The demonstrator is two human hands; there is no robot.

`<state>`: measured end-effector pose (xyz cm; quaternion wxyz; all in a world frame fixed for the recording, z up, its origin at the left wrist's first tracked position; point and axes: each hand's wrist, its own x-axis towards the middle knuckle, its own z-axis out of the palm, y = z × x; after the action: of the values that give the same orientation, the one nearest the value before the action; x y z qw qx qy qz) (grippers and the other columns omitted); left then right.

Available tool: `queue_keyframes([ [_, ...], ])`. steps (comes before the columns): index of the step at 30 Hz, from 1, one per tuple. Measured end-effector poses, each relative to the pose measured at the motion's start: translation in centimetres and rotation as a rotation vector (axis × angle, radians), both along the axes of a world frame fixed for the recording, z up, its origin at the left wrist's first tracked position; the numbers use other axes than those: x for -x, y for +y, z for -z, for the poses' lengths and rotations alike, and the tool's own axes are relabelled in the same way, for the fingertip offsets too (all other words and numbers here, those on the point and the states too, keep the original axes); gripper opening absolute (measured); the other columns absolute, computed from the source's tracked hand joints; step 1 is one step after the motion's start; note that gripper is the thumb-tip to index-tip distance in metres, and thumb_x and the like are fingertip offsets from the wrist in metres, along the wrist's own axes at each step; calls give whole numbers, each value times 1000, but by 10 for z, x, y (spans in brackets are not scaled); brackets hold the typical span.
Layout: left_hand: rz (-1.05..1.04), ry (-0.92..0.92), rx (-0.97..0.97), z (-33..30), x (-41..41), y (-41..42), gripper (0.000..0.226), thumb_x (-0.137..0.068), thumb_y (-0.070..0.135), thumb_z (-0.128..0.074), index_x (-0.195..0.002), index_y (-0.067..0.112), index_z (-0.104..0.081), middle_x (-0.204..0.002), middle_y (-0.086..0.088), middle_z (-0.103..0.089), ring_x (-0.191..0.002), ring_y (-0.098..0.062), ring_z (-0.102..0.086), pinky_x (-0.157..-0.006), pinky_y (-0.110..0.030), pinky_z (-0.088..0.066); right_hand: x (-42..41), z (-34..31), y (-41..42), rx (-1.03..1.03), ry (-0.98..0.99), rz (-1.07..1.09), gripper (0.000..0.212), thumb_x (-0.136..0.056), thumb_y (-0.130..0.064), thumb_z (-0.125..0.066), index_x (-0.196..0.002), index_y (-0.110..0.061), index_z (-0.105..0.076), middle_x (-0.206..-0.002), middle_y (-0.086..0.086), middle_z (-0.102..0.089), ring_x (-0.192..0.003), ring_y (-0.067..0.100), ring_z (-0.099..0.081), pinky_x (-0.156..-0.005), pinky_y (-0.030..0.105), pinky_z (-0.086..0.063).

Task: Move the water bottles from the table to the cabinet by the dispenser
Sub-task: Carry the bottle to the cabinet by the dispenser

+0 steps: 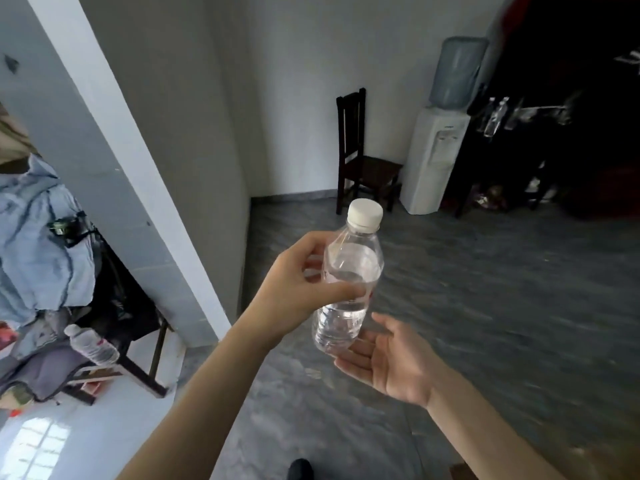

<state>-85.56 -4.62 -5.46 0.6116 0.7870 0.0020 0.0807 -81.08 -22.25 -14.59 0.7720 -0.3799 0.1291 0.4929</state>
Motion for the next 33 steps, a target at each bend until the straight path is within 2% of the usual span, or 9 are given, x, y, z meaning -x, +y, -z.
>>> queue_keyframes([
  [3,30,-4,18,-2,-44,26,65,-56,35,-90,-116,31,-66,-108,5,-73,-105,-18,-70,-98,-43,-55,-41,-1,24,2,-8,16,61,-102,-39,-37,-142,6,-46,-136,29,-57,-98,36,-68,-90,44,-56],
  [8,94,4,0,-7,-115,62,60,-59,29,-91,-113,36,-64,-106,8,-73,-101,-12,-70,-90,-28,-51,-106,-4,58,4,-10,63,61,-101,-39,-42,-140,6,-49,-123,27,-63,-94,35,-69,-93,46,-54],
  [11,151,7,2,-7,-160,71,59,-60,29,-92,-112,37,-64,-105,8,-73,-101,-13,-70,-89,-27,-52,-139,-3,66,5,2,111,60,-102,-40,-41,-138,6,-51,-127,27,-63,-100,35,-68,-93,46,-55],
  [14,207,9,10,-5,-198,71,59,-64,21,-92,-115,33,-63,-107,7,-72,-101,-13,-70,-89,-27,-52,-169,-1,64,8,13,170,61,-101,-40,-41,-140,7,-49,-122,27,-64,-96,36,-69,-88,46,-58],
  [17,252,0,31,-3,-237,66,61,-60,27,-91,-113,35,-63,-107,8,-72,-103,-14,-70,-89,-28,-54,-202,-1,57,15,12,210,61,-101,-39,-41,-139,8,-50,-126,27,-62,-99,36,-68,-91,47,-57],
  [21,290,20,27,0,-295,52,60,-68,11,-92,-115,32,-62,-108,10,-72,-102,-11,-70,-87,-25,-55,-251,5,39,-1,20,248,62,-100,-38,-43,-143,6,-46,-132,27,-60,-103,37,-66,-92,48,-56],
  [24,309,25,16,3,-340,35,60,-70,9,-90,-117,31,-61,-109,11,-72,-103,-9,-69,-87,-21,-55,-294,8,23,-7,6,260,61,-100,-38,-42,-141,6,-48,-138,26,-56,-107,36,-65,-92,48,-56],
  [33,313,41,8,1,-470,-29,56,-73,14,-89,-115,39,-61,-113,12,-70,-108,-11,-68,-94,-32,-55,-421,11,-41,-6,-3,253,59,-101,-38,-38,-137,6,-53,-133,27,-60,-109,36,-67,-93,46,-56],
])
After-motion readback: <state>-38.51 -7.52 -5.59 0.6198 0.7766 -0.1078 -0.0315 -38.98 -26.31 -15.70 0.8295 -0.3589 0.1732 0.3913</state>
